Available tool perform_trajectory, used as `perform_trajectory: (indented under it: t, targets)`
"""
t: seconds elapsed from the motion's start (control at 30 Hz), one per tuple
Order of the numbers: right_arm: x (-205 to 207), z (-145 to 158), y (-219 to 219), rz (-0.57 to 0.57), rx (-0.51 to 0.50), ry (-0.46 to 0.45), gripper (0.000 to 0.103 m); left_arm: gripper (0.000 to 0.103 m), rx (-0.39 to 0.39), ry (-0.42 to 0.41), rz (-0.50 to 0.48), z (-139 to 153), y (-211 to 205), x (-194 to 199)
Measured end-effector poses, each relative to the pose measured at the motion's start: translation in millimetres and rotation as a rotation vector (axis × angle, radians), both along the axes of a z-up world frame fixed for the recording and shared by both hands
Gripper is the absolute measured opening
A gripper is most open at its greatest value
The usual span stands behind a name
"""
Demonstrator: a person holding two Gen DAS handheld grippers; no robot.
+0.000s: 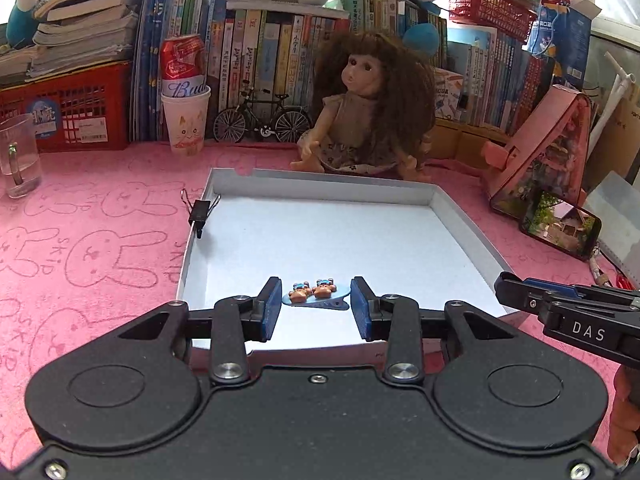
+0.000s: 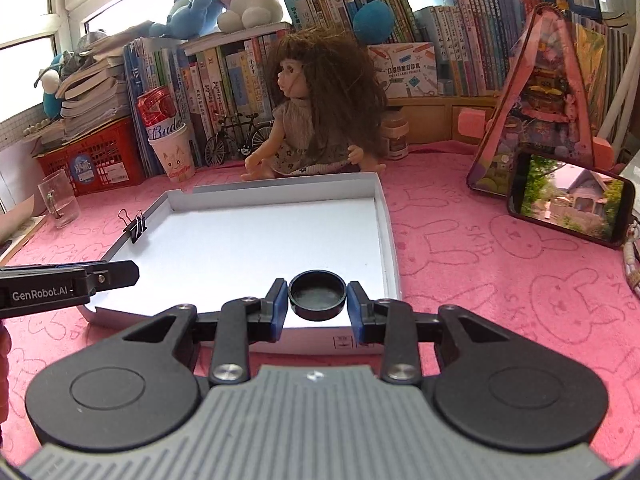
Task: Organize rigid objects
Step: 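Carry the clip and lid into the white tray while both tools open to release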
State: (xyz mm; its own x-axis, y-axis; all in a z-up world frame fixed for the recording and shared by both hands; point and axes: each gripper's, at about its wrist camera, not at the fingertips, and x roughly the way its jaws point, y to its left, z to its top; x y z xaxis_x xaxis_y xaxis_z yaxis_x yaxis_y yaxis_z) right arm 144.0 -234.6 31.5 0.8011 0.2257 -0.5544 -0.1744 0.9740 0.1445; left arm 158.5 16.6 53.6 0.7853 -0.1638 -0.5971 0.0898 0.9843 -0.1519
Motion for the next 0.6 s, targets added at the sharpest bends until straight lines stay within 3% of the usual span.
perform_trajectory:
  t: [0.27,0.6]
  targets:
    - [59,3,11,0.049,-0.009,0.132,0.037,0.035,-0.025,0.136,0.007,-19,0,61]
    - [79,-17,21,0.038,-0.019,0.198,0.037,0.035,0.0,0.167,0.014,-35,-10,75]
